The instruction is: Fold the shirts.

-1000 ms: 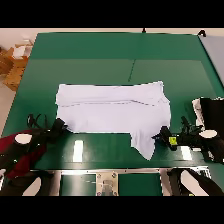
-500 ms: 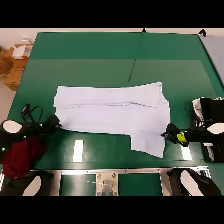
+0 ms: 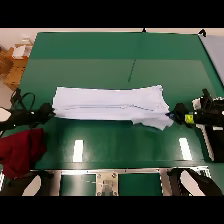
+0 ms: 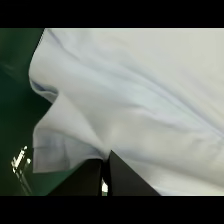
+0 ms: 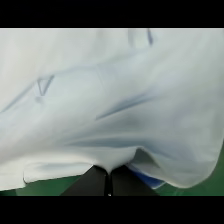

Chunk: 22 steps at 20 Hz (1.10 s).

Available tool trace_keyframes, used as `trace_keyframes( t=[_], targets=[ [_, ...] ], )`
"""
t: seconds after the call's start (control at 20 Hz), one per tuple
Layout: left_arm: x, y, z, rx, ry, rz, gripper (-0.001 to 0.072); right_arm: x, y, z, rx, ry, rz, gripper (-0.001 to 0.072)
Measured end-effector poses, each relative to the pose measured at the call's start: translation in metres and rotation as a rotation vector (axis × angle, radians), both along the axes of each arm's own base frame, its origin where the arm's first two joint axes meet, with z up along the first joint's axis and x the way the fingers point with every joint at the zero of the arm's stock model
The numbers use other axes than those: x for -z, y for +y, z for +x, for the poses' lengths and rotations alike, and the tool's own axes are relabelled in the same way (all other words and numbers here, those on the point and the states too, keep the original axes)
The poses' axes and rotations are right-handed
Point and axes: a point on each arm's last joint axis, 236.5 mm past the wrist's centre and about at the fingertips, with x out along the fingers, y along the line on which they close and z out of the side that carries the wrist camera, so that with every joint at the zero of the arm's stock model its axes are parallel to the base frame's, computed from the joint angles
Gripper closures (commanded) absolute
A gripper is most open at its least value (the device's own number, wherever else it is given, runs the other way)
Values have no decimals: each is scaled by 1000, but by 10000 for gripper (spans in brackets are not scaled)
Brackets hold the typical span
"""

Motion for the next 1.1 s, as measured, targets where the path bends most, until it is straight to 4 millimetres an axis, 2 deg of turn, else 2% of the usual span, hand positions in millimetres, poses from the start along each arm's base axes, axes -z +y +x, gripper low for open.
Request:
trace_keyframes(
  t=[0.1,0.25,0.35,0.5,0.55,0.6,0.65,0.7,0.75,0.85,0.9,0.95,1.0,1.1],
  targets=[
    [-9,2,22,3,-25,-4,685,-12,2,31,-11,-43,5,691],
    [-9,-1,60,24,-35,-37,684,-18,5,79,-27,-75,4,691],
    [1,-9,91,51,-35,-46,684,-10,6,108,-31,-73,7,691],
    [17,-25,139,82,-64,-35,682,17,2,144,-21,-42,13,690],
    [22,-27,152,87,-70,-29,586,28,0,154,-12,-32,12,672],
    [26,-28,165,86,-82,-22,168,38,-2,162,-6,-22,11,549],
    [28,-29,174,84,-92,-22,10,46,-6,171,5,-19,7,434],
    [29,-29,181,84,-97,-20,-12,51,-8,177,7,-18,4,396],
    [28,-27,186,86,-102,-18,-12,54,-11,184,5,-25,-1,391],
    [17,-17,193,92,-109,-24,-13,47,-23,196,-9,-57,-15,224],
    [10,-10,194,96,-110,-29,-12,40,-32,199,-21,-71,-21,171],
    [-2,-1,195,97,-115,-34,-12,35,-41,199,-38,-73,-21,164],
    [-13,10,195,96,-122,-35,-12,30,-52,197,-50,-74,-27,119],
    [-37,29,194,94,-138,-38,-11,28,-74,189,-74,-66,-32,104]
  ],
)
